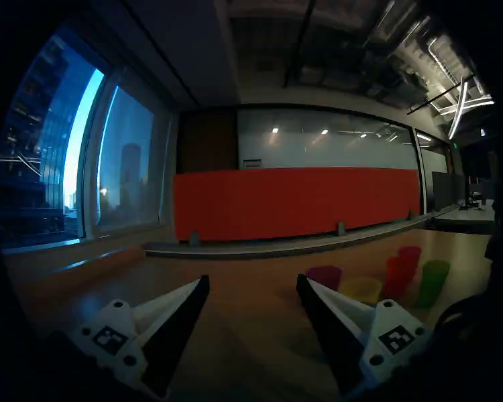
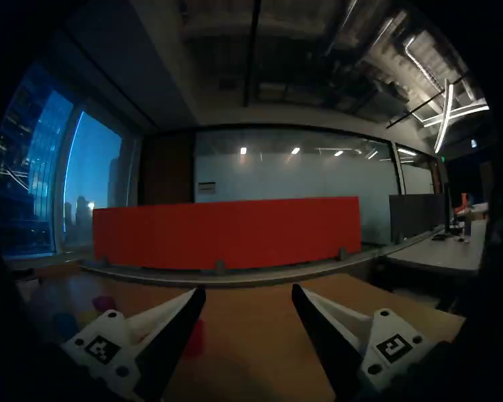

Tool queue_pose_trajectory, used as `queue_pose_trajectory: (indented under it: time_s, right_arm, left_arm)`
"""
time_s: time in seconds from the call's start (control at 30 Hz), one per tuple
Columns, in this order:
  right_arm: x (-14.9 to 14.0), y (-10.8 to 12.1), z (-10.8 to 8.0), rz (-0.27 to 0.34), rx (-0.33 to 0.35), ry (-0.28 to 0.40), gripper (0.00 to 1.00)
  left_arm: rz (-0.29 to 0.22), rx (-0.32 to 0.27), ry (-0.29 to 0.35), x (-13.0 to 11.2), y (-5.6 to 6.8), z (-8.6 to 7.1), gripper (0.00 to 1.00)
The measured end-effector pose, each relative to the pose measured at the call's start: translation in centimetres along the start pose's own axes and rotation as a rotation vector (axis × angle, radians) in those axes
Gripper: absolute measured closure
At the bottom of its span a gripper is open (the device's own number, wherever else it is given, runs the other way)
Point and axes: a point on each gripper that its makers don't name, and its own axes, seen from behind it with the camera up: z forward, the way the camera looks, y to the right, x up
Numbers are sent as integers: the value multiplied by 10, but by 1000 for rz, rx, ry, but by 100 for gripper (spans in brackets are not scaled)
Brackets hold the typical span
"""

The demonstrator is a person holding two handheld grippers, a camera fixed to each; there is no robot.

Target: Pour water

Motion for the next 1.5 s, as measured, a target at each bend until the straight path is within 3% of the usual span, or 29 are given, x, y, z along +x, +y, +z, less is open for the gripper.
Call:
queue_pose_trajectory:
  time_s: [0.9, 1.5]
  right_arm:
    - [0, 7, -3, 27, -9, 0, 1]
    - [2, 8, -6, 30, -3, 4, 1]
  left_arm:
    - [-40, -3, -30, -13, -2, 9, 4]
    - [-38, 0, -53, -19, -5, 10, 4]
